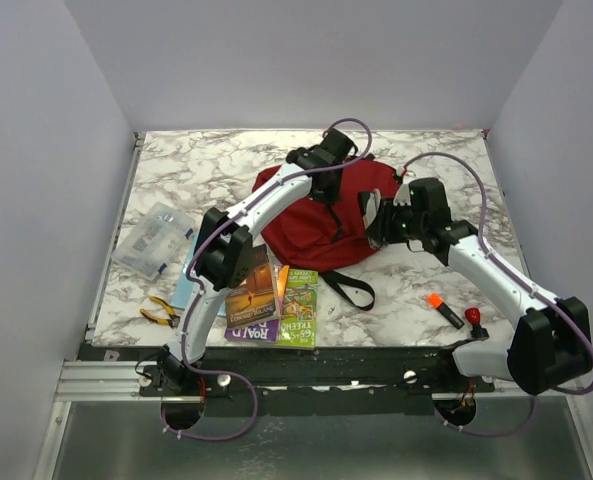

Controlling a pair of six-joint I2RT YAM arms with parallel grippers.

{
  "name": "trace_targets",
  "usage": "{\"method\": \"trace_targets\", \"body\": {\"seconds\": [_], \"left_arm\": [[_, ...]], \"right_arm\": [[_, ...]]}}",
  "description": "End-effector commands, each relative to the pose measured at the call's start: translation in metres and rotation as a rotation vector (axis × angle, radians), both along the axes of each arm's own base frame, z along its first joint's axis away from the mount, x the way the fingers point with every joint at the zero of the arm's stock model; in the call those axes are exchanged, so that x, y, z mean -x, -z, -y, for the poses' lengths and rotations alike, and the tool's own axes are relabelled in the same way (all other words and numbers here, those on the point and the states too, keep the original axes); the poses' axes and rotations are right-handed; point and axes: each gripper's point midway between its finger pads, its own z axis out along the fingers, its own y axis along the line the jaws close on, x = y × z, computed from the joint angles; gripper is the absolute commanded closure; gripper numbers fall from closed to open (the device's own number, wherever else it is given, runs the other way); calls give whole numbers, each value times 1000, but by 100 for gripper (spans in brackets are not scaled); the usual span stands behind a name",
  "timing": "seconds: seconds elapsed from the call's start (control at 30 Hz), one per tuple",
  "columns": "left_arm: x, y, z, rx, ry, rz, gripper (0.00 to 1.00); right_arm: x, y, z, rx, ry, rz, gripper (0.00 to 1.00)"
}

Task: Pack the student bag
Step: Place the stationery in the student bag.

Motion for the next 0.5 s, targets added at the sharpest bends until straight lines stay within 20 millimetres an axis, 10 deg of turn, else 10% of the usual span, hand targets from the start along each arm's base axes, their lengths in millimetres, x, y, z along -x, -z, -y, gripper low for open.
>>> {"method": "trace_targets", "body": {"seconds": [0.0, 0.47], "left_arm": [[21, -35, 3, 130, 98, -45, 100], [31, -55, 9, 289, 148, -94, 100]], "right_arm": [[-22, -30, -21, -27, -122, 78, 100], [-48, 12, -27, 158, -355, -2, 99]]}}
